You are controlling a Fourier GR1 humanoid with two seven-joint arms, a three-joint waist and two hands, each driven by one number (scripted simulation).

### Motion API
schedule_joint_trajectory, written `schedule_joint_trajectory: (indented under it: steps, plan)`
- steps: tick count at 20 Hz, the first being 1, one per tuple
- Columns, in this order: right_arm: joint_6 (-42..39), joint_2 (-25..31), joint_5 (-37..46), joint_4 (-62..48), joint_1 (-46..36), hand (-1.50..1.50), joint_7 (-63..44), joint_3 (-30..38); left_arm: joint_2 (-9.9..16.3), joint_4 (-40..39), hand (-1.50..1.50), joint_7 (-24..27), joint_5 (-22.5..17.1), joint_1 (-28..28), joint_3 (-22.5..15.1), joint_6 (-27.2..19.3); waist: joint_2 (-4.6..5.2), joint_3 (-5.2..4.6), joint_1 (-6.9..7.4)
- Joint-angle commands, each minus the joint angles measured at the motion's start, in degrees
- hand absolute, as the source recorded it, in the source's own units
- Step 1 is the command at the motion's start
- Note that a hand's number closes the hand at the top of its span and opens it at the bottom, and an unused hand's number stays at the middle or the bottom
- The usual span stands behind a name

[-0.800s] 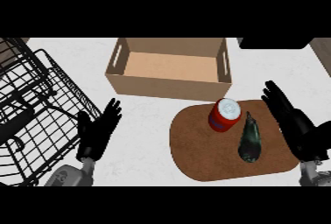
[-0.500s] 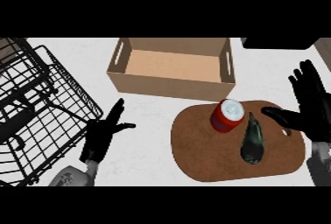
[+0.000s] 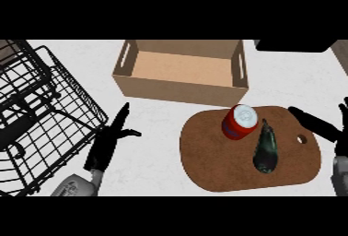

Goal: Pick the eggplant from the cutting board and place it in the cardboard box

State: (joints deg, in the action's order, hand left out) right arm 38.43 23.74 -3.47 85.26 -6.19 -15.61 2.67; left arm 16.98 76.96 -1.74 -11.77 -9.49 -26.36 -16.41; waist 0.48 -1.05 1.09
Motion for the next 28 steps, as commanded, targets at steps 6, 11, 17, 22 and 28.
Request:
schedule_joint_trajectory:
  steps: [6,11,17,22,28]
  plan:
    - [-12.8,14.7,7.7,1.1,3.4,-1.5,-14.4,-9.0,8.0,-0.7,0.0,1.7,2.8,-0.3,7.0,-4.9,-0.92,0.69,0.89]
    - [-29.4,22.1,2.1,3.8,2.0,-1.5,-24.2,-12.9,7.9,-0.7,0.0,0.6,3.1,-1.1,5.5,-4.8,-0.91,0.77,1.92]
    - [-42.3,24.0,-6.4,8.9,-2.0,-1.5,-37.5,-17.1,7.4,-1.2,0.0,1.7,3.4,-1.5,5.5,-5.8,-0.83,0.81,2.41]
    - [-43.7,22.4,-8.8,10.1,-6.9,-1.5,-47.8,-19.2,8.3,-0.6,0.0,0.5,2.6,-2.1,6.2,-5.5,-0.67,0.91,2.05]
    - [-41.0,20.7,-7.8,10.1,-9.9,-1.5,-53.1,-21.3,8.9,1.7,0.0,1.1,2.5,0.1,5.8,-5.8,-0.75,0.97,1.79]
